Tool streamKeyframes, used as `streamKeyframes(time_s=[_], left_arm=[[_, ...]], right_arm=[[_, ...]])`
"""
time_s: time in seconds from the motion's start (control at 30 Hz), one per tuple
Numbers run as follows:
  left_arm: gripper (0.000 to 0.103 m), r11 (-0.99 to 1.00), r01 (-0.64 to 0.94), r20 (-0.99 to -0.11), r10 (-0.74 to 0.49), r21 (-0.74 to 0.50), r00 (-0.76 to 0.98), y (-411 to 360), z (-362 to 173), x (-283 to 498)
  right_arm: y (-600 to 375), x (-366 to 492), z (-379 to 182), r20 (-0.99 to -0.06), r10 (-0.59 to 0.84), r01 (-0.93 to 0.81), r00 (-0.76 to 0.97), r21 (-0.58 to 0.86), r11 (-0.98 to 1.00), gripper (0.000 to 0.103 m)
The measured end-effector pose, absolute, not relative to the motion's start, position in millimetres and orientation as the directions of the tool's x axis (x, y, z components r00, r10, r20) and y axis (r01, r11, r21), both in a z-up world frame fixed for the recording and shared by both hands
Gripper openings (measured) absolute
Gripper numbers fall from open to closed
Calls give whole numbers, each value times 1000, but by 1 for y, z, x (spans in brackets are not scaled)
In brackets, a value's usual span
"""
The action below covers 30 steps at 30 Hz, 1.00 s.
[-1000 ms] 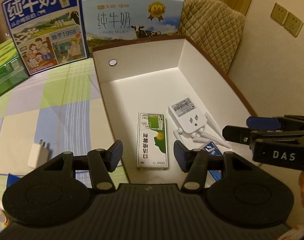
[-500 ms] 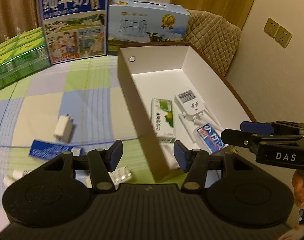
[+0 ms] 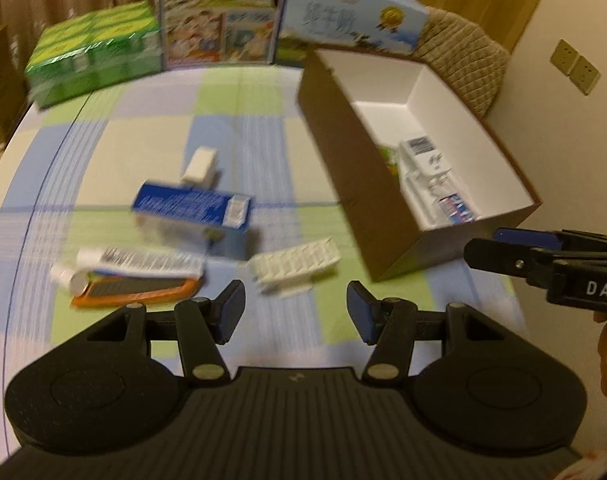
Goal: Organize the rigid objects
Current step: 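Withdraw both grippers from the box back over the table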
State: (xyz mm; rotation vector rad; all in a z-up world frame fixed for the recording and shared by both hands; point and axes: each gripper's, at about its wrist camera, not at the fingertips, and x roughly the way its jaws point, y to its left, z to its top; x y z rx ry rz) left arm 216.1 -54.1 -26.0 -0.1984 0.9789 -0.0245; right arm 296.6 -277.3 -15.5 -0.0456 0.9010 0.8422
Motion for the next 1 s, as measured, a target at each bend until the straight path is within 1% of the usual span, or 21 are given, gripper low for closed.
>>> streamKeyframes(time_s=[0.3,0.47,0.77,1.0], left_arm=[[52,973,-155,-851,-68,-173,521,-6,-43,178],[52,966,-198,-856,-41,-165,515,18,-50,163],[52,962,-241,-857,16,-127,515,61,-66,149],[52,964,-241,-853,31,-113,521,96,-81,152]], right_arm=[[-237,262,-42,-748,620,-698,237,312,644,57],[-217,249,-54,-762,611,-715,212,305,629,57],[-191,239,-78,-785,576,-703,227,277,655,57],[-175,237,-92,-799,550,-679,243,265,685,57]])
